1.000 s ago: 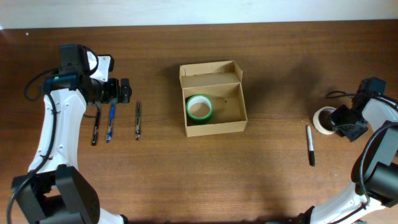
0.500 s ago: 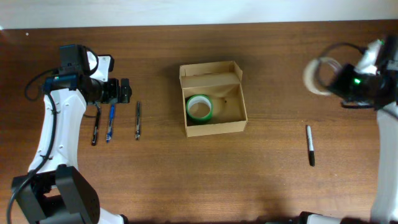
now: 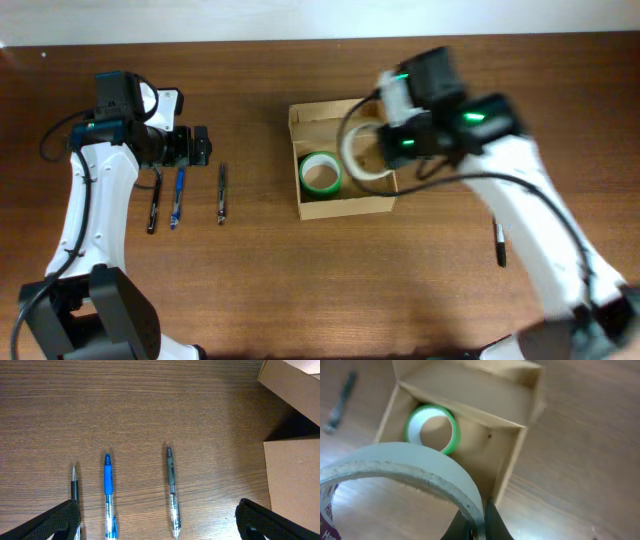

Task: Pack container
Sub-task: 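Grasp the white tape rim with the right gripper and place it in the box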

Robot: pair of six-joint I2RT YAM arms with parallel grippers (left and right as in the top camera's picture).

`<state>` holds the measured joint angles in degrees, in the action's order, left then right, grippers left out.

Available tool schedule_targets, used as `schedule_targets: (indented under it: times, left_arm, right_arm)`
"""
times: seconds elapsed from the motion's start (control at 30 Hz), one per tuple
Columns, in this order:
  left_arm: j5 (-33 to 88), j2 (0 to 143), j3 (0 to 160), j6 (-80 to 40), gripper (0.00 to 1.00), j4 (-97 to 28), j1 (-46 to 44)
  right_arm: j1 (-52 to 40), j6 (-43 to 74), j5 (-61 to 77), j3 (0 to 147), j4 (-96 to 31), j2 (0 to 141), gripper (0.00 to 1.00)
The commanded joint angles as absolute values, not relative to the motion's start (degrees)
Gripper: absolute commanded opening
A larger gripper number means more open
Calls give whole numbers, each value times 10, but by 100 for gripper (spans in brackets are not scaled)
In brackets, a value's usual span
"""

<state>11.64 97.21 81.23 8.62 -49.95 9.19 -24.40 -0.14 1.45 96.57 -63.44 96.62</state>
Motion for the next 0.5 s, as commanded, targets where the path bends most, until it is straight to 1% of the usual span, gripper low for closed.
schedule_targets:
  times: [0.0,0.1,0.27,0.47]
  left_arm:
    - [124,978,825,96,99,-500,94]
    - [124,978,825,96,99,-500,94]
    - [124,978,825,96,99,-500,94]
    - [124,978,825,96,99,-500,94]
  right_arm:
    - [-273,-17,-77,967,-618,1016,4]
    - [-272,-17,-94,967,-599,1053,4]
    - [-271,-12,-19,967,-575,1086,4]
    - [-274,17,-19,967,-523,1112,4]
